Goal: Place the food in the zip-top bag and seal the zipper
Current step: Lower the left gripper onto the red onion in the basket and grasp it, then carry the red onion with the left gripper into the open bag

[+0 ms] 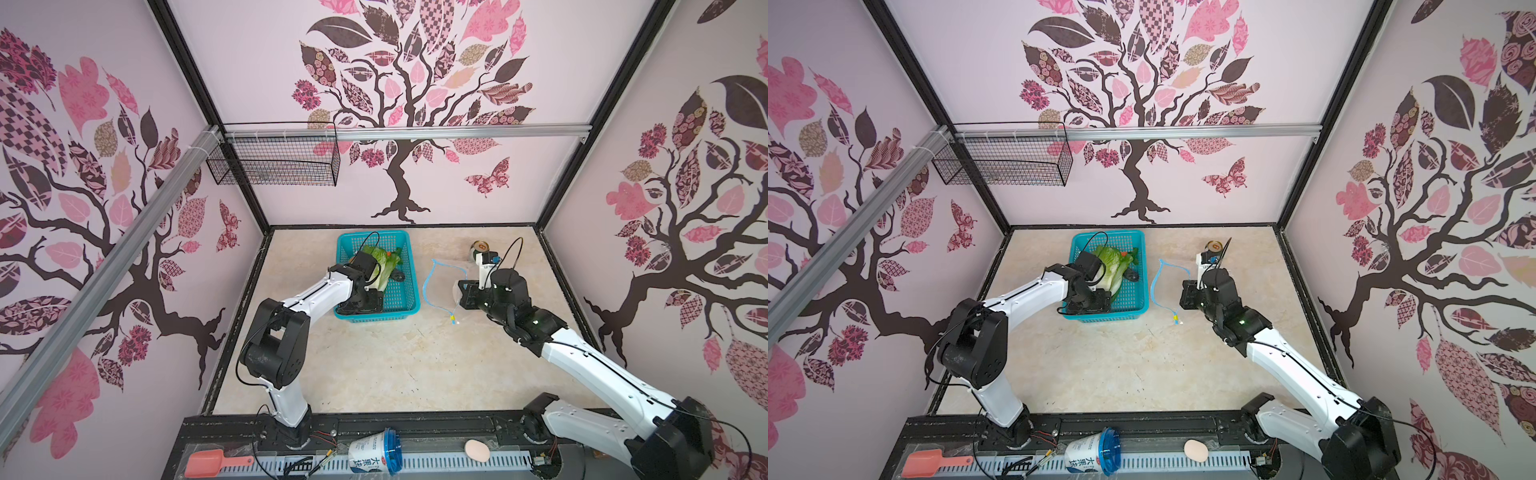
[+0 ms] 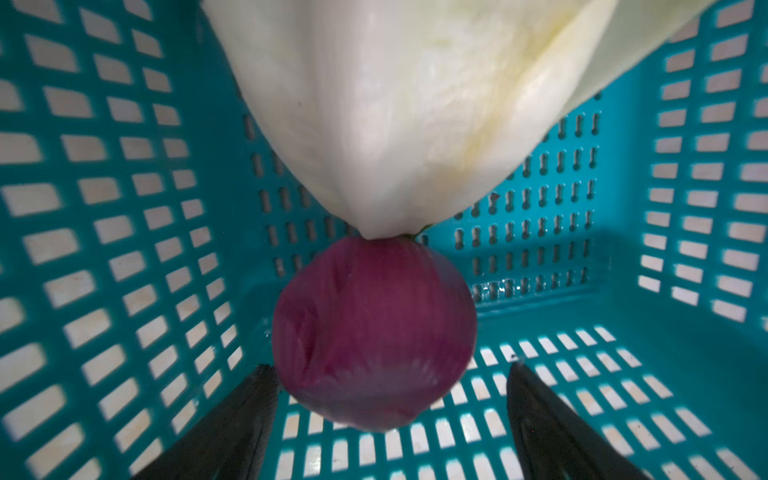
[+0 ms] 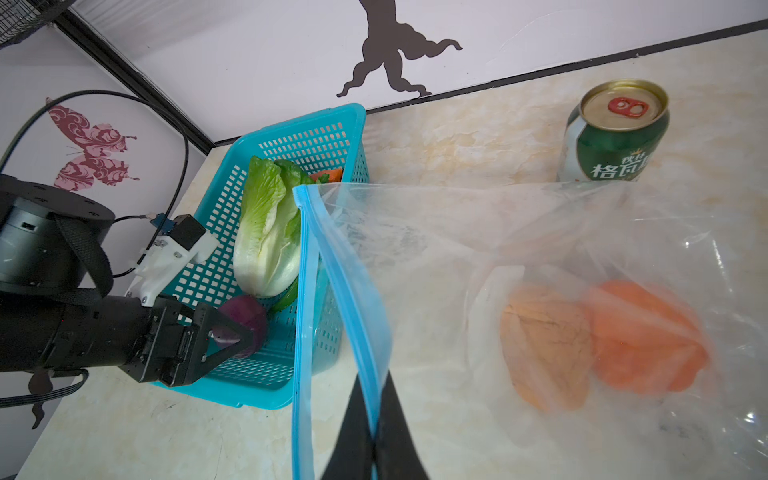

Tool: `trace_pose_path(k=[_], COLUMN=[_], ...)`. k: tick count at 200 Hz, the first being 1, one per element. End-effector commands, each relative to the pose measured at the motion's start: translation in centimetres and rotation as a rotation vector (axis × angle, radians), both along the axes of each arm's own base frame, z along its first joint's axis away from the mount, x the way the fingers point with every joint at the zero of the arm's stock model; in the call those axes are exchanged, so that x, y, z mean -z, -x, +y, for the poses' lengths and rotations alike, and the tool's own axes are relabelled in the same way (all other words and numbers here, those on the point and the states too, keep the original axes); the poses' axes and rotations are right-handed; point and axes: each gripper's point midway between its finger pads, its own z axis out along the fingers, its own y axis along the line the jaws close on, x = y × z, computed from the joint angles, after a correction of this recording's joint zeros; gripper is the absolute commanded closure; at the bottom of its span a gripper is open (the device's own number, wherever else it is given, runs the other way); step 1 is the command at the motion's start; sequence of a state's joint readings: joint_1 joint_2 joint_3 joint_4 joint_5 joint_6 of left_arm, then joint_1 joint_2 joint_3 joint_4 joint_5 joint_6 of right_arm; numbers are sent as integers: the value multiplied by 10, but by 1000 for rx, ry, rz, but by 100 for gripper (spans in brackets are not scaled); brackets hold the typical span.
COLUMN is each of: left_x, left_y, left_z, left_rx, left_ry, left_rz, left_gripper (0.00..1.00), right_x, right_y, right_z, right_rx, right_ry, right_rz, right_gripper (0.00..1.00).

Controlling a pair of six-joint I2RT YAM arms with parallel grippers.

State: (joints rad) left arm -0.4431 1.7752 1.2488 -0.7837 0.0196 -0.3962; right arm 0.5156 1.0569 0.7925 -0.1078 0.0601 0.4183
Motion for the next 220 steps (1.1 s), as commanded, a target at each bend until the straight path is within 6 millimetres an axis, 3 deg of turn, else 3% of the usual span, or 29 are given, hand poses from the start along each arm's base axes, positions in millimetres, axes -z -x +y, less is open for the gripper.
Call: trace_pose_path(k=[1, 79, 101, 119, 135, 161, 220], left_x=[10, 27, 27, 25, 18, 1, -58], left_y=[-2, -10, -11, -8, -7, -5, 1], left_z=[-6, -9, -10, -9, -7, -5, -3], left_rx=[7, 2, 9, 18, 20, 17, 53], left_ry=[1, -14, -15, -18, -23, -13, 35], left_rz=[24, 34, 31, 26, 8, -26, -149], left_gripper=[11, 13, 21, 33, 39, 39, 39], right_x=[-4, -4, -5, -4, -5, -4, -7], right_y=[-3, -3, -3, -2, -3, -2, -3], right_z=[-4, -5, -7, -6, -6, -4, 3], right_rx=[17, 22, 27, 26, 24, 19, 12], right_ry=[10, 10, 13, 13, 10, 4, -43], right_rz=[-22, -27, -30, -29, -29, -25, 20], right_gripper=[100, 100, 100, 100, 100, 100, 100])
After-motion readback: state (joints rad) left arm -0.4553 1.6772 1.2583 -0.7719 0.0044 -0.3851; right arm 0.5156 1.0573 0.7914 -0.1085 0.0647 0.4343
